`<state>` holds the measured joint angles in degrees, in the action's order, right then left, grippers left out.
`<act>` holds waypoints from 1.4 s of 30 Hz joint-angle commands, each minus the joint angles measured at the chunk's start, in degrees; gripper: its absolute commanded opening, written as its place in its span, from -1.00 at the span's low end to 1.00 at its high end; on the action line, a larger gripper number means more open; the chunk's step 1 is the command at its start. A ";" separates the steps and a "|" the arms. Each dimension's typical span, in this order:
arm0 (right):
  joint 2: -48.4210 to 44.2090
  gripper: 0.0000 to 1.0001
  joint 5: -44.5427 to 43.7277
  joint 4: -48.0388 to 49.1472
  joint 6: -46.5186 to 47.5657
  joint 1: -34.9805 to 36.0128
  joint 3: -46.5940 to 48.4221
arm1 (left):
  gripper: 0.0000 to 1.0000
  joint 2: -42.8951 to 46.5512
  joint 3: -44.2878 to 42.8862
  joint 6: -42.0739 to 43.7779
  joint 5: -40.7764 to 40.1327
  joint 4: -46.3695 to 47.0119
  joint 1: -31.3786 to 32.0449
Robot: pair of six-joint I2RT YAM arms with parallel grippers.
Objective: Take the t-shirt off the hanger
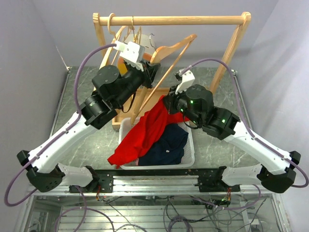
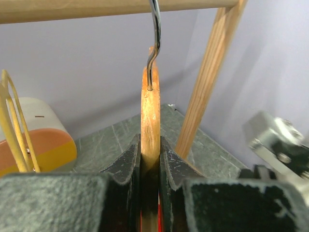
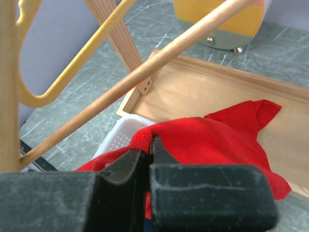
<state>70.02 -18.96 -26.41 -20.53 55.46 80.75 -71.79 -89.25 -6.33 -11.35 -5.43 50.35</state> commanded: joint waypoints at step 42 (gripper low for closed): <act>-8.60 -1.00 -10.85 -9.31 -2.24 3.19 0.19 | -0.39 -22.10 -17.26 -6.43 -4.96 6.49 -10.89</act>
<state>61.56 -27.03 -35.05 -23.44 58.30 76.47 -97.73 -110.50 -10.22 -16.25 -5.26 40.49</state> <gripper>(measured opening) 0.009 0.217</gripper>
